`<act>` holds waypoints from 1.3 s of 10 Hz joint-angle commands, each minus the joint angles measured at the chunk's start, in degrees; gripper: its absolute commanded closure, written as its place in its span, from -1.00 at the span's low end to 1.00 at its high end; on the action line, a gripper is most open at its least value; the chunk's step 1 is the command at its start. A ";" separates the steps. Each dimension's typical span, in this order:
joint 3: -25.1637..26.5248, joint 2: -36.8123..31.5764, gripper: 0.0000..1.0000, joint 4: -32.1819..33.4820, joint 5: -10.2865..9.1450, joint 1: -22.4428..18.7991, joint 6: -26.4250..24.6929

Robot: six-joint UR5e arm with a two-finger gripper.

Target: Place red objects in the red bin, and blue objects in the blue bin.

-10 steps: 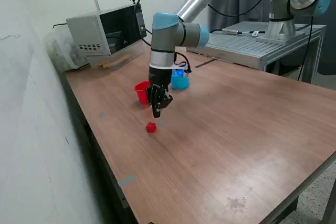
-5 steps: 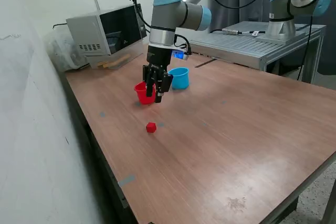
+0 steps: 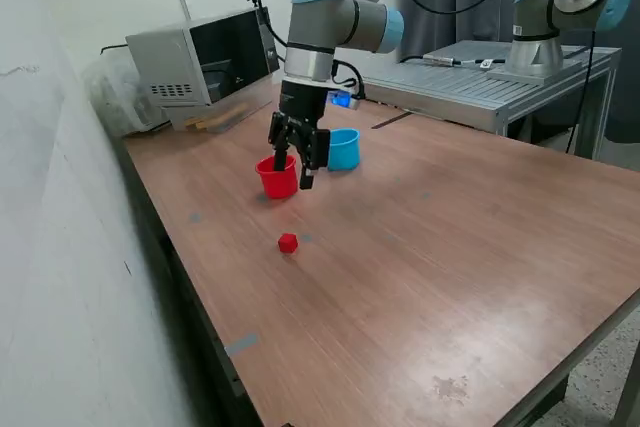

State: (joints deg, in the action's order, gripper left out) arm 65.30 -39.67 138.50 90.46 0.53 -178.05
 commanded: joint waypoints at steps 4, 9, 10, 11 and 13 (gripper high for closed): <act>-4.92 6.09 -1.00 -1.39 -0.20 -2.11 1.18; -7.82 10.22 -1.00 -1.92 -0.11 -2.11 3.23; -8.26 10.58 -1.00 -2.00 -0.11 -2.11 4.71; -8.35 10.67 -1.00 -2.01 -0.11 -2.11 7.16; -9.40 10.93 -1.00 -1.92 0.07 -1.68 10.16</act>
State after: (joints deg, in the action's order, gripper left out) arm 57.14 -29.46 136.60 90.39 -1.50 -171.71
